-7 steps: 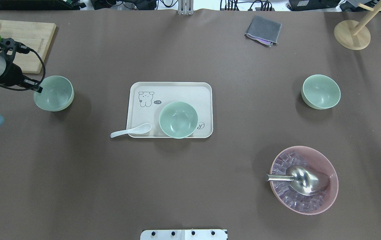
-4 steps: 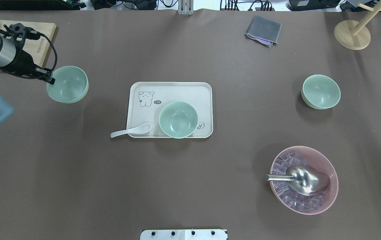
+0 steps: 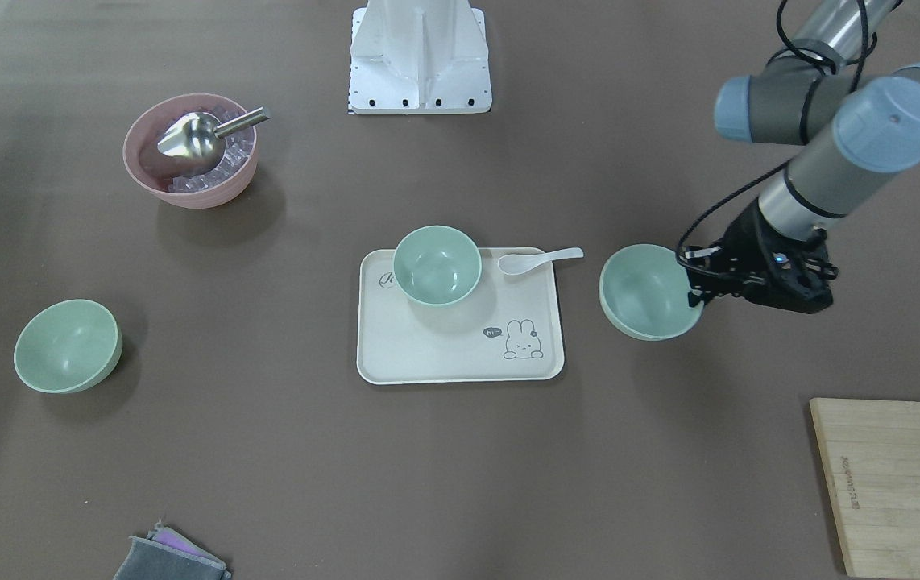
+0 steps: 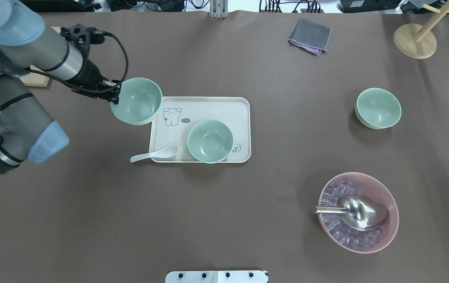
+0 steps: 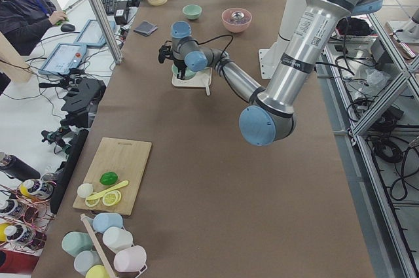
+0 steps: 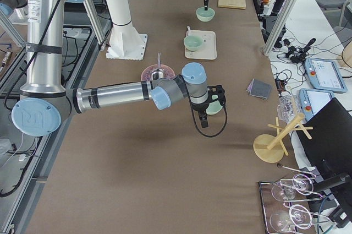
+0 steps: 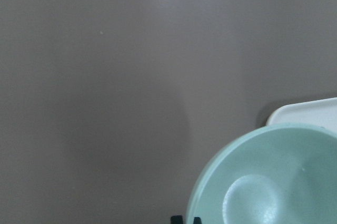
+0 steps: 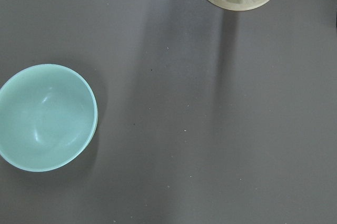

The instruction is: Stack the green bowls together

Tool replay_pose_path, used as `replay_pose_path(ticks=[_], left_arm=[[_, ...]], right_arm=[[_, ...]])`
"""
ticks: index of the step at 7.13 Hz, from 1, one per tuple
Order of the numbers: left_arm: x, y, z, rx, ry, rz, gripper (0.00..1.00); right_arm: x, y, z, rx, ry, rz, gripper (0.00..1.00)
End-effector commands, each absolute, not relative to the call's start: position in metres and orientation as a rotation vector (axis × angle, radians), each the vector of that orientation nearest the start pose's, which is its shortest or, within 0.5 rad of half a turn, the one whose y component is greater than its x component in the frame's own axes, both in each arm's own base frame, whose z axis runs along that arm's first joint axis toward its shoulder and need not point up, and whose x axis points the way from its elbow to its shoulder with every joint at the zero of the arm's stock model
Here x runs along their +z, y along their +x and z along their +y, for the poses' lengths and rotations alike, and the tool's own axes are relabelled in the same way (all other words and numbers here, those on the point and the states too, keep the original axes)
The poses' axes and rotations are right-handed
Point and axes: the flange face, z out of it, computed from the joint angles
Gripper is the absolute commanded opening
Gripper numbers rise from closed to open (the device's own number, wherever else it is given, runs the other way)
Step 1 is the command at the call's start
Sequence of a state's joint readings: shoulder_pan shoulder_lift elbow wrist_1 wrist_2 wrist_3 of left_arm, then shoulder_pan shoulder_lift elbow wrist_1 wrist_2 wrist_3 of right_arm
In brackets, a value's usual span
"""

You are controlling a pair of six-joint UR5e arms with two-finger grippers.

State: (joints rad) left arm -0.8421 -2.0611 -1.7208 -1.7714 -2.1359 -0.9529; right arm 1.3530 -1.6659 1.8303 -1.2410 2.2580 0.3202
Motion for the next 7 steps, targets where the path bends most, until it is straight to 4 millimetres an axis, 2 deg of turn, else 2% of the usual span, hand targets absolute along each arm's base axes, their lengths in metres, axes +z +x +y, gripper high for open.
replay_pose_path(ticks=[1, 3, 5, 7], left_arm=[[0.224, 0.438, -0.502, -0.009, 0.084, 0.963, 0.0], [0.171, 0.478, -0.483, -0.018, 0.074, 0.889, 0.0], [0.178, 0.509, -0.462, -0.017, 0.075, 0.858, 0.0], [0.176, 0.517, -0.462, -0.031, 0.072, 0.864, 0.0]], right_arm=[[0.54, -0.033, -0.475, -0.074, 0.282, -0.775, 1.0], [0.54, -0.033, -0.475, -0.075, 0.283, -0.773, 1.0], [0.539, -0.033, -0.475, -0.077, 0.292, -0.771, 1.0], [0.539, -0.032, -0.476, -0.078, 0.307, -0.762, 1.0]])
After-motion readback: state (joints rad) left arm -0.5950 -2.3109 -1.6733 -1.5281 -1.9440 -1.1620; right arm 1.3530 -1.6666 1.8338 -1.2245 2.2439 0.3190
